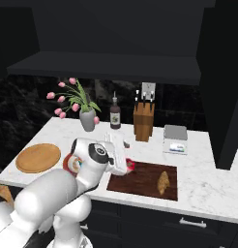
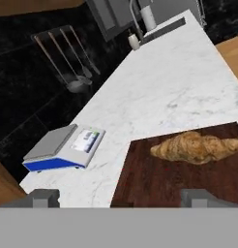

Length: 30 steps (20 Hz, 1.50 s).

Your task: From the different types of pastries on the counter, select a croissant and place it on the cutting board. Then retrieve a jar of jam from the cabinet and place it alongside the croissant on the cutting board.

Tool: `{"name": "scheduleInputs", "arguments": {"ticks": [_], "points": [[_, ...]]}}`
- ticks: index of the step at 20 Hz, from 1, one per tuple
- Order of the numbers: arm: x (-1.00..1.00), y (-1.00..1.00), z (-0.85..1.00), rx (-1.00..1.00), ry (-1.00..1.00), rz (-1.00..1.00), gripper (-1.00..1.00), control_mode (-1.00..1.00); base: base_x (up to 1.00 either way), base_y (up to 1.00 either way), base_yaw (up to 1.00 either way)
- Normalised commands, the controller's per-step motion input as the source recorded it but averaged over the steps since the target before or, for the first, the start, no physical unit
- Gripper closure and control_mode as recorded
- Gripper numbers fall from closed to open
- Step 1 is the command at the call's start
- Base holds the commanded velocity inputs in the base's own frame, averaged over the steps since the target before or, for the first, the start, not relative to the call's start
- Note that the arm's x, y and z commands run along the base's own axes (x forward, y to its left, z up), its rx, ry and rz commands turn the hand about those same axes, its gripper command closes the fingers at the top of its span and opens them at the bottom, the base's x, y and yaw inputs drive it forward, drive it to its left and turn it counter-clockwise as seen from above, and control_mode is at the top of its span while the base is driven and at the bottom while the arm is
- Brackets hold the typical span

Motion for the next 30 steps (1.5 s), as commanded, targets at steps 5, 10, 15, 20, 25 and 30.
{"name": "scheduleInputs", "arguments": {"ticks": [5, 10, 15, 20, 25, 30], "points": [[0.99, -0.21, -0.35, 0.0, 0.25, 0.03, -1.0, -1.0, 0.0, 0.0, 0.0], [0.24, -0.03, 0.23, 0.0, 0.09, 0.0, -1.0, -1.0, 0.0, 0.0, 0.0], [-1.0, -0.05, 1.0, 0.0, -0.01, 0.04, -1.0, -1.0, 0.0, 0.0, 0.0], [-1.0, 0.0, 1.0, -0.04, -0.01, 0.28, -1.0, -1.0, 0.0, 0.0, 0.0], [-1.0, 0.0, 0.82, -0.33, 0.0, 0.51, -1.0, -1.0, 0.0, 0.0, 0.0], [-1.0, 0.0, 0.89, -0.38, 0.01, 0.47, -1.0, -1.0, 0.0, 0.0, 0.0]]}}
